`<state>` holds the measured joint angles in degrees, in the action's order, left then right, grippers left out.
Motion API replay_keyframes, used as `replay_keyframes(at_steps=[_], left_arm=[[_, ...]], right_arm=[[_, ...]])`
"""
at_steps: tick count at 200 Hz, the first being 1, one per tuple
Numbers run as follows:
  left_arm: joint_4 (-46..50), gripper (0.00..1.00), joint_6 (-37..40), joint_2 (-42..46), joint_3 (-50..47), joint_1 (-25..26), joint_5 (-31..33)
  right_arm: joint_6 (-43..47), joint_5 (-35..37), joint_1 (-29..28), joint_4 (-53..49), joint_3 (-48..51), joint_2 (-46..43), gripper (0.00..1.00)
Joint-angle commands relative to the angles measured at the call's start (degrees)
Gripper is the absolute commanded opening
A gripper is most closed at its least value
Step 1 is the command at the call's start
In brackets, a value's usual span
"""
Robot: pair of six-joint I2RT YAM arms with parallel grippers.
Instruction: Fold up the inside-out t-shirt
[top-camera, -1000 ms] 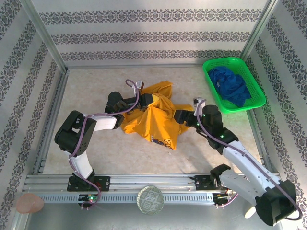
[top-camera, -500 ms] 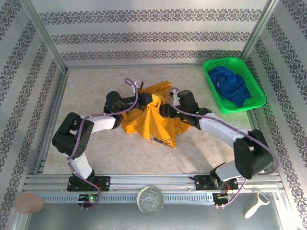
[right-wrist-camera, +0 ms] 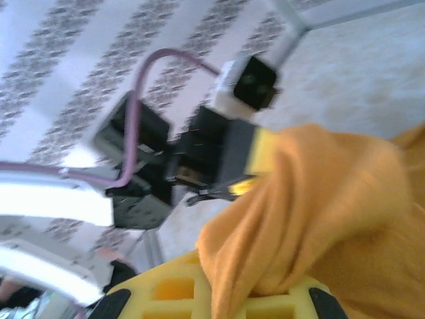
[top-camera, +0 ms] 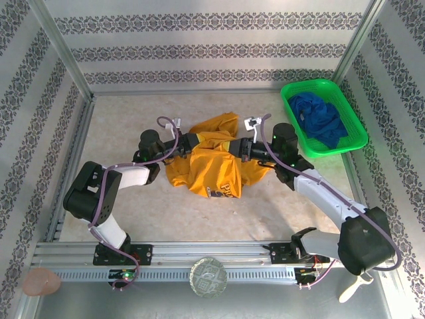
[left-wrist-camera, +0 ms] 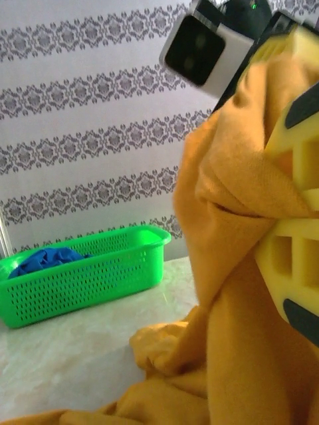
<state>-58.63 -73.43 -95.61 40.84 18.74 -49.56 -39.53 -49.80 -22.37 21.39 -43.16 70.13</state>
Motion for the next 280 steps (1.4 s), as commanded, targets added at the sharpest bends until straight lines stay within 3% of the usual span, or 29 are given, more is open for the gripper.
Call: replay_keyframes(at_steps=[1,48,97,135,210,222,250,268,271,280], left_arm=[[7.4,0.20,5.7,0.0,0.6,-0.9,3.2],[16.7,0.53,11.4,9.9,-0.9,-0.7,3.2],[33.5,0.60,19.7,22.5,3.1,3.3,6.3],[41.0,0.45,27.7,19.2,9.5,8.9,5.0],[38.5,0.39,29.5,12.1,12.7,12.2,3.3],[37.7,0.31,29.2,11.9,12.5,12.3,3.2],[32.8,0.00,26.5,11.1,12.1,12.5,1.2],[28.9,0.00,23.9,11.3,11.6,12.5,0.9],[28.6,0.00,23.6,11.3,11.5,12.6,1.0],[28.2,0.00,22.9,11.9,11.6,12.5,1.8]], right_arm=[[-7.6,-9.3,-0.8,14.9,0.6,0.5,0.00],[-11.8,-7.4,2.1,23.6,4.2,3.1,0.00],[-12.5,-6.3,2.6,26.0,6.9,4.5,0.00],[-13.0,-5.9,2.7,26.6,7.3,5.3,0.00],[-13.5,-5.1,2.7,26.8,7.6,5.1,0.00],[-13.6,-5.1,2.6,26.8,7.6,5.2,0.00],[-13.7,-4.7,2.7,26.8,7.5,5.6,0.00],[-13.9,-4.4,2.8,26.6,7.5,5.8,0.00],[-14.0,-4.4,2.9,26.5,7.5,5.8,0.05],[-14.3,-3.8,3.3,26.5,8.2,5.7,0.38]])
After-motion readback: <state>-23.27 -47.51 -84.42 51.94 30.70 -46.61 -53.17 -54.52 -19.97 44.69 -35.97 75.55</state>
